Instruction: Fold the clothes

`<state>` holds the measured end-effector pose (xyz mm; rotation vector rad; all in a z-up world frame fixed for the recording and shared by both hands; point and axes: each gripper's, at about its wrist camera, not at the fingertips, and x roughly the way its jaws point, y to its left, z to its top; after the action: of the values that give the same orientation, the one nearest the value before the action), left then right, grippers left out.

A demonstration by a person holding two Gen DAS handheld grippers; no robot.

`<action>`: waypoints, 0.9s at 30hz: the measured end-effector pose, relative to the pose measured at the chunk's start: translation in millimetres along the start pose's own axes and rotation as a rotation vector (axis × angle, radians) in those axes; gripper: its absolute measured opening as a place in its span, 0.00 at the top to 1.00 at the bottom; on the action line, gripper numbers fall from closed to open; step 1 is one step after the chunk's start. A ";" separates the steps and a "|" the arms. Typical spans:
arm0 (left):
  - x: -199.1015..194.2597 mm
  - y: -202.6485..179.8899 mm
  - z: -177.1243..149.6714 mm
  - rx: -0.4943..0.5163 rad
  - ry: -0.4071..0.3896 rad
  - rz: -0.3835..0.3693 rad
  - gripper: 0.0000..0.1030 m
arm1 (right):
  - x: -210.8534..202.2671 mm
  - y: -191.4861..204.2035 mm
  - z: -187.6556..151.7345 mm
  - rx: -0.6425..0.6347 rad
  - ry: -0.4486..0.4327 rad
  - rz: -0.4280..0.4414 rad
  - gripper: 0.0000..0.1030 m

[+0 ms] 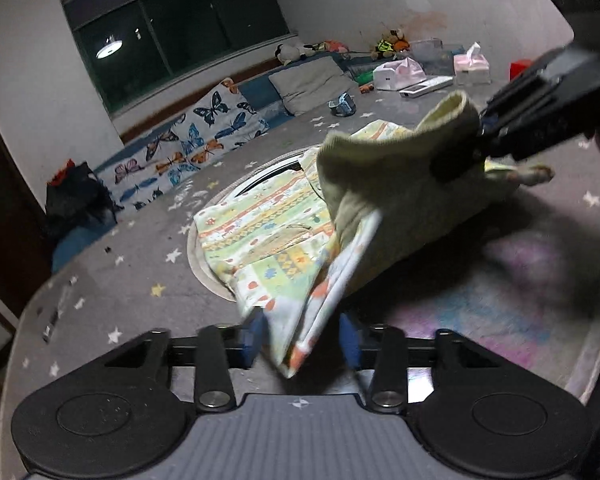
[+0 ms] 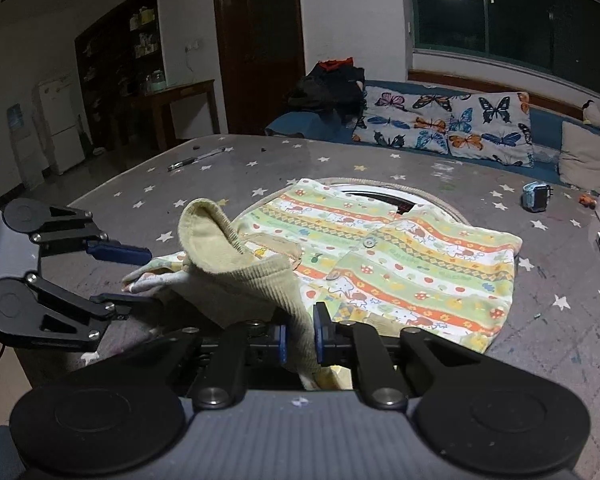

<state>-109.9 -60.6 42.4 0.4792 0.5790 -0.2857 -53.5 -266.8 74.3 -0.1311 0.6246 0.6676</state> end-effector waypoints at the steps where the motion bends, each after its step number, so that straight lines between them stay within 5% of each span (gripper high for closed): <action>1: -1.1 0.5 -1.0 0.013 -0.008 0.004 0.77 | -1.0 0.4 -0.6 0.003 -0.004 -0.003 0.92; 3: -3.2 1.5 -2.9 0.038 -0.024 0.012 0.91 | -2.6 2.0 -2.0 -0.001 -0.017 -0.010 0.93; 5: -8.2 3.5 -3.2 0.050 -0.038 0.014 0.92 | -5.7 4.9 -3.1 -0.010 -0.030 -0.016 0.95; 13: -57.8 8.0 -2.0 0.034 -0.043 -0.109 0.93 | -48.4 21.9 -12.4 -0.086 -0.077 0.013 0.96; 19: -106.7 -0.5 -4.6 0.048 0.027 -0.260 0.93 | -95.6 40.6 -21.2 -0.144 -0.050 0.075 0.96; 27: -87.5 29.3 14.4 -0.048 0.047 -0.317 0.93 | -99.8 43.3 -2.4 -0.190 -0.022 0.099 0.96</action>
<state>-162.2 -32.0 114.3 0.3470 0.7071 -0.5617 -142.3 -287.4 133.7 -0.2701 0.5486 0.8226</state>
